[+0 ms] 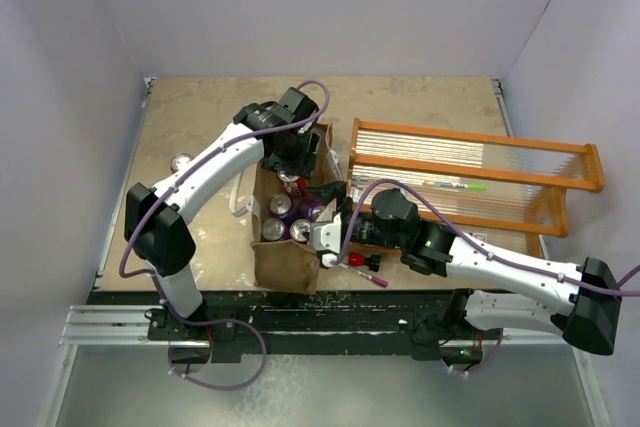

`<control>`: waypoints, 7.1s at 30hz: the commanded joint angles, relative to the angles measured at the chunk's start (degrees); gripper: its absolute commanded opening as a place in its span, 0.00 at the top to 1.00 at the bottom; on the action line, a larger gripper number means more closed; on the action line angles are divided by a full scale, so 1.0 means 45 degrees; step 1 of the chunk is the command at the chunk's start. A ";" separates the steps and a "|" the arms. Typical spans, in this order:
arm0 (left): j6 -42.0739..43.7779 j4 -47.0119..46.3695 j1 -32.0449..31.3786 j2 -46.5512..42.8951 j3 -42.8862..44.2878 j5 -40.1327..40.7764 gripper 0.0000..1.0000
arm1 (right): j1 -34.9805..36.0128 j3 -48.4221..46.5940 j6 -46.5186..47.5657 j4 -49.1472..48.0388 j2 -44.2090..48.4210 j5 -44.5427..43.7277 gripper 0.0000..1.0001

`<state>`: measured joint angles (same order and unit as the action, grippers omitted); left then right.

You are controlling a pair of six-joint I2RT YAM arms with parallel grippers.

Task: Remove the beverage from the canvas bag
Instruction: Take out the drink from the canvas bag.

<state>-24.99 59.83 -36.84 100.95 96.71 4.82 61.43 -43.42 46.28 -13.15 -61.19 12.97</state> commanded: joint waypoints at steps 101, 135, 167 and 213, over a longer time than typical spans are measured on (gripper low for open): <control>0.0242 0.2529 -0.0091 -0.3885 0.1818 -0.3665 1.00 | -0.1129 0.0752 -0.5553 -0.8465 -0.3779 -0.0865 0.36; 0.0145 0.1473 -0.0089 -0.4405 0.0213 -0.3520 0.01 | -0.1638 0.0174 -0.7009 -0.9030 -0.2309 -0.0791 1.00; 0.0187 0.1258 -0.0085 -0.4251 0.1437 -0.3373 0.81 | -0.1751 0.0021 -0.6911 -0.8212 -0.2415 0.0090 0.92; 0.0311 0.0717 -0.0094 -0.5847 0.3563 0.5478 1.00 | -0.1754 -0.1200 -0.5539 -0.5067 -0.1377 0.0535 0.00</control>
<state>-22.92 67.88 -37.21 75.75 111.98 23.09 53.60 -44.07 19.84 -36.53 -66.17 10.11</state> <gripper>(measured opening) 0.708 0.998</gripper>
